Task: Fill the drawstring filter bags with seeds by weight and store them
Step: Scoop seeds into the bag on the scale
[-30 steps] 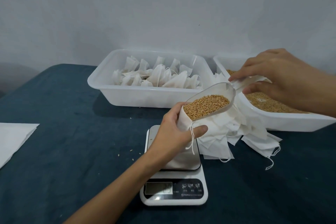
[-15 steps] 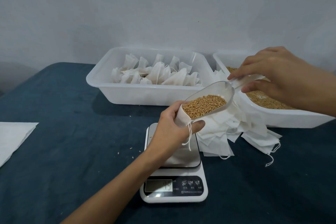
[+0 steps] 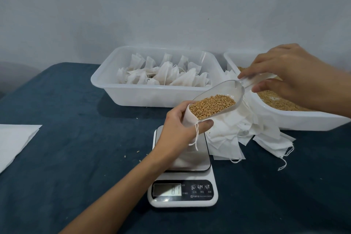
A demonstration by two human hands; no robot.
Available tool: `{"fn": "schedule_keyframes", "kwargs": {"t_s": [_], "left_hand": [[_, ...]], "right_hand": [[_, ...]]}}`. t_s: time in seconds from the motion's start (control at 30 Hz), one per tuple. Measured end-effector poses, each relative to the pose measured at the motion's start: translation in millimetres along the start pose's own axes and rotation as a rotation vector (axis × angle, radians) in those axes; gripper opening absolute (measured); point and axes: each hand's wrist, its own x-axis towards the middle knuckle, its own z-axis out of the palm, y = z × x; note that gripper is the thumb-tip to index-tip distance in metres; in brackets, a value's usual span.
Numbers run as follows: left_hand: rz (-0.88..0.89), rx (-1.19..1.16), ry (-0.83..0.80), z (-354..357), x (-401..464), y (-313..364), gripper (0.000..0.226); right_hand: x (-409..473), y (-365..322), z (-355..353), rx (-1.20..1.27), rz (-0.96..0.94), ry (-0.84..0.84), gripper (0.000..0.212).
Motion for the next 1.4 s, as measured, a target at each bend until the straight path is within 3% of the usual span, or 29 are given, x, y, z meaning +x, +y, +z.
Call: {"fn": "schedule_keyframes", "kwargs": {"t_s": [1.4], "left_hand": [[-0.004,-0.011,0.029,0.5,-1.7,3.5,0.047]], "right_hand": [[0.7,-9.9,-3.2,-0.099,-0.023,0.015,0.034]]}}
